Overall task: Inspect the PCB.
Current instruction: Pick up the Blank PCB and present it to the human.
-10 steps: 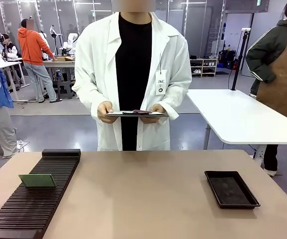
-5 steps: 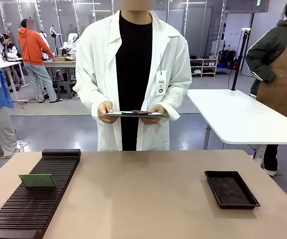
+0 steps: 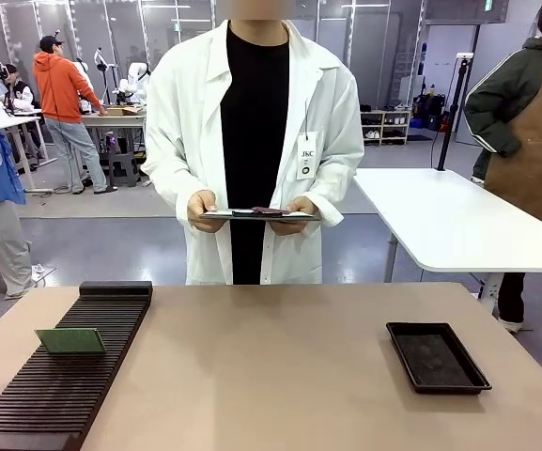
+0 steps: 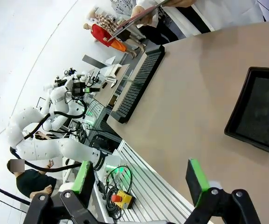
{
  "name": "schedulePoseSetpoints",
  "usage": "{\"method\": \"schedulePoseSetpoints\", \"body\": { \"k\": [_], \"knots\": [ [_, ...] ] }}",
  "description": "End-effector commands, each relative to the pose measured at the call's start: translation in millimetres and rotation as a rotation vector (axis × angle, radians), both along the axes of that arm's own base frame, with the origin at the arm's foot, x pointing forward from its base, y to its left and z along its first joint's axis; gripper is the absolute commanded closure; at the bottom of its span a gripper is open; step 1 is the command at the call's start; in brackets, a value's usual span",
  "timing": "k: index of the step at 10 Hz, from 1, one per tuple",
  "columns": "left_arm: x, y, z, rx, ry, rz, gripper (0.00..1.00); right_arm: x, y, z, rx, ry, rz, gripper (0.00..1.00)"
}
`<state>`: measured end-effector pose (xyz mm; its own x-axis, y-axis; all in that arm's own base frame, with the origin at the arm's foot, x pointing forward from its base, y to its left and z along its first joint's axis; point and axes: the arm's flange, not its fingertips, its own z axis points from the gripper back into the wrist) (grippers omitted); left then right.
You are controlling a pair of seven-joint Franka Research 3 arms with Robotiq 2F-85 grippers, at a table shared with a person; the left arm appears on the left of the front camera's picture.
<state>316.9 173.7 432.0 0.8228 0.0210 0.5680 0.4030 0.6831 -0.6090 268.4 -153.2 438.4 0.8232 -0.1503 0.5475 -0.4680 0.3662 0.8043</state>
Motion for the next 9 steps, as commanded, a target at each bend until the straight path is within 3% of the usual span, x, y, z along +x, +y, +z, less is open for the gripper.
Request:
{"method": "schedulePoseSetpoints", "body": {
  "k": [1,5,6,9],
  "knots": [
    [22,-46,29,0.31,-0.027,-0.055,0.0,1,-1,2,0.006,-0.013,0.005,0.0],
    [73,-137,65,0.765,-0.258,-0.325,0.0,1,-1,2,0.006,-0.013,0.005,0.0],
    [82,-155,64,0.877,-0.26,-0.392,0.0,1,-1,2,0.006,-0.013,0.005,0.0],
    [93,-186,50,1.009,-0.271,-0.595,0.0,1,-1,2,0.006,-0.013,0.005,0.0]
  ]
}}
